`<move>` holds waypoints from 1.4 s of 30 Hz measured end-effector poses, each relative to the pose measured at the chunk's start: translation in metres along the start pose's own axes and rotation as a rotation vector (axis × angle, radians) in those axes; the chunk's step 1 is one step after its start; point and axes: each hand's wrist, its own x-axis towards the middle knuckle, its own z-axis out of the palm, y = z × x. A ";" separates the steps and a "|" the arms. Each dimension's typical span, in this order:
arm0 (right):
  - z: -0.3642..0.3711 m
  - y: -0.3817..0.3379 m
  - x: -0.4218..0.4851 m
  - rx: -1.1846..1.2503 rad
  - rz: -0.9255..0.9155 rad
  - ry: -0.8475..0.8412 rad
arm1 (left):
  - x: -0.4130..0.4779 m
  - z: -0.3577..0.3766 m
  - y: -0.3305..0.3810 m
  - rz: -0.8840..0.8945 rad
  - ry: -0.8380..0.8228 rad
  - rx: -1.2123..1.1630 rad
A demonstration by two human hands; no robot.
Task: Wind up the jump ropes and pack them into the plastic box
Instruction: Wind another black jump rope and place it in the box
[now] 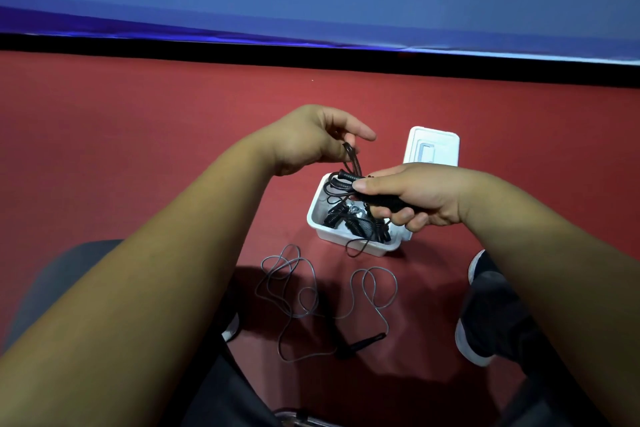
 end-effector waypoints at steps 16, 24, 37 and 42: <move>-0.001 -0.005 0.014 0.117 -0.086 0.582 | 0.006 0.006 0.001 -0.087 0.137 0.484; 0.007 -0.002 0.022 0.390 -0.141 0.681 | 0.006 0.024 -0.005 -0.134 0.096 0.459; -0.006 -0.010 0.013 0.532 -0.139 0.526 | 0.004 0.010 -0.008 0.006 0.006 0.269; -0.005 -0.012 0.009 0.484 -0.157 0.500 | 0.003 0.000 -0.013 -0.056 -0.014 0.537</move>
